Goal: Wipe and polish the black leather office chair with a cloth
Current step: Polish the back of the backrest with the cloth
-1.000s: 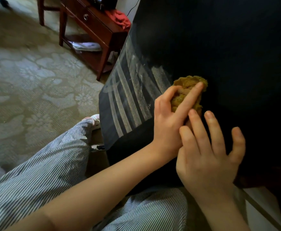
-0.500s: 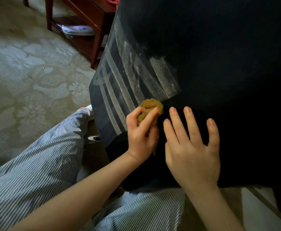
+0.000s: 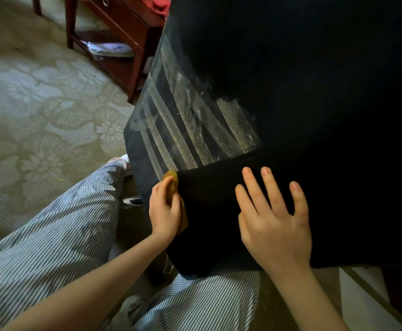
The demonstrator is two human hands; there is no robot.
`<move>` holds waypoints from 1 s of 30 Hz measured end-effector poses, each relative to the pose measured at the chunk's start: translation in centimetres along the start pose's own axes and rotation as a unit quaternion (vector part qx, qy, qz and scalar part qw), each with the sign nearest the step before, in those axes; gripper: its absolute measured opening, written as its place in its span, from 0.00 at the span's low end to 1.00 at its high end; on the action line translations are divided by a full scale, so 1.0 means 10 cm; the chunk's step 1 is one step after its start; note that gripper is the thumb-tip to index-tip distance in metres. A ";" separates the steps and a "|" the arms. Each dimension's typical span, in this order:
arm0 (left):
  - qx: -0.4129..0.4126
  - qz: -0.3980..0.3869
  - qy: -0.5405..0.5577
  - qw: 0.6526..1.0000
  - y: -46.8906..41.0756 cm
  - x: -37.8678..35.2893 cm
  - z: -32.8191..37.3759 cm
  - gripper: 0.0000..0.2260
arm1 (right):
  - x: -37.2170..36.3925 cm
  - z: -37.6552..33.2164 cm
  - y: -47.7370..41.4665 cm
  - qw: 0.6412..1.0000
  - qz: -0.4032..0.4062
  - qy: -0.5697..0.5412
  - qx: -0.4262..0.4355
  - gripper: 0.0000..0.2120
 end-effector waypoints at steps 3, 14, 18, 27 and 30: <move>0.003 -0.015 0.056 0.998 -0.06 0.06 0.30 0.16 | 0.00 0.00 0.00 1.000 0.003 -0.010 -0.002 0.17; -0.059 -0.241 0.461 0.852 -0.03 0.22 1.99 0.09 | 0.31 -0.03 -0.11 0.924 0.067 -0.356 -0.127 0.24; 0.057 -0.298 0.548 0.780 0.00 0.13 2.08 0.09 | 0.40 -0.12 -0.24 0.860 0.072 -0.482 -0.152 0.26; 0.024 -0.281 0.453 0.846 0.03 0.19 2.11 0.05 | 0.52 0.02 -0.31 0.922 0.149 -0.329 -0.143 0.17; -0.082 -0.135 0.276 0.948 -0.07 0.35 2.17 0.11 | 0.46 0.05 -0.37 0.954 0.125 -0.241 -0.127 0.17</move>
Point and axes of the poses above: each hand's wrist, its own y-axis away from the middle knuckle, its own x-axis out of the back of the hand, z = x × y, the point moved 6 cm from there along -y, towards the middle knuckle, and after that the axes turned 4 degrees about -z, right-handed, at the moved point
